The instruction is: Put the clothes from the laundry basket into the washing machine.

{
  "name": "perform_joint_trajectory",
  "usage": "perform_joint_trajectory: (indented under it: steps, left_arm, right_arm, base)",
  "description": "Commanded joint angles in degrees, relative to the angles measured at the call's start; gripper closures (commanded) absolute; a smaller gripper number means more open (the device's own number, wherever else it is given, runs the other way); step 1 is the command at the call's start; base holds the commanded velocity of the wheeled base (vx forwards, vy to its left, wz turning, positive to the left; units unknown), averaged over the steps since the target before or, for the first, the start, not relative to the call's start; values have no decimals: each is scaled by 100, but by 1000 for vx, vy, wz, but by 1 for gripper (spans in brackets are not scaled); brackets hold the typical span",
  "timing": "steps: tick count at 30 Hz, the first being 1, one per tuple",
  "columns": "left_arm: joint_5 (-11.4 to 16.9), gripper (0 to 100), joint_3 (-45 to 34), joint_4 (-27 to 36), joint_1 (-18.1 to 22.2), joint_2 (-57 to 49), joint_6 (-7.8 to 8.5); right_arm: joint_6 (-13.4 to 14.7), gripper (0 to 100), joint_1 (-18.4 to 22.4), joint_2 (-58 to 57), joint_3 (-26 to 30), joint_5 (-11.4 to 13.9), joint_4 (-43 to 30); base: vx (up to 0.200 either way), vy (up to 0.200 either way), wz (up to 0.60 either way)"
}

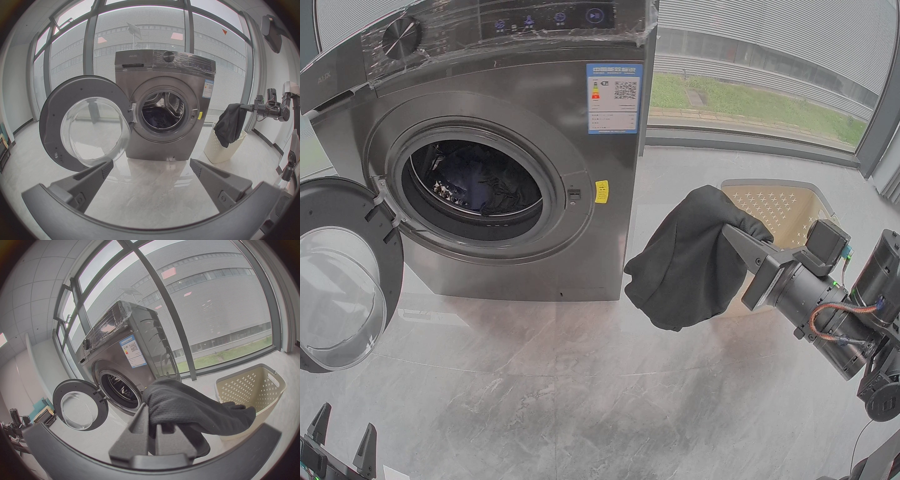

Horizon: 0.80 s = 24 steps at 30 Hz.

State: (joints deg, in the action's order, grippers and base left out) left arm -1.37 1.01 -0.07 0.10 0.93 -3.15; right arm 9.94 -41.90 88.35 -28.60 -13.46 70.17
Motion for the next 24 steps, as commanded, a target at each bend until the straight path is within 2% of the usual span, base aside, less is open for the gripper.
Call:
perform_joint_trajectory:
  steps: [1, 4, 10, 22, 24]
  left_arm:
    - [-4, 0, -92, -1, -1, -57, -2]
    - [-4, 0, -92, -1, -1, -57, -2]
    - [-4, 0, -92, -1, -1, -57, -2]
    - [-13, 0, -92, -1, -1, -57, -2]
    - [-13, 0, -92, -1, -1, -57, -2]
  right_arm:
    - [0, 100, -20, 7, -5, 1, -3]
    - [0, 100, -11, 7, -14, 1, -3]
    - [0, 100, -11, 7, -23, 10, -3]
    - [0, 100, -11, 16, -14, 10, -3]
    - [0, 100, -11, 16, -14, 10, -3]
  base:
    - [0, 200, 0]
    - [0, 200, 0]
    - [0, 0, 0]
    - [-200, 0, 0]
    - [0, 0, 0]
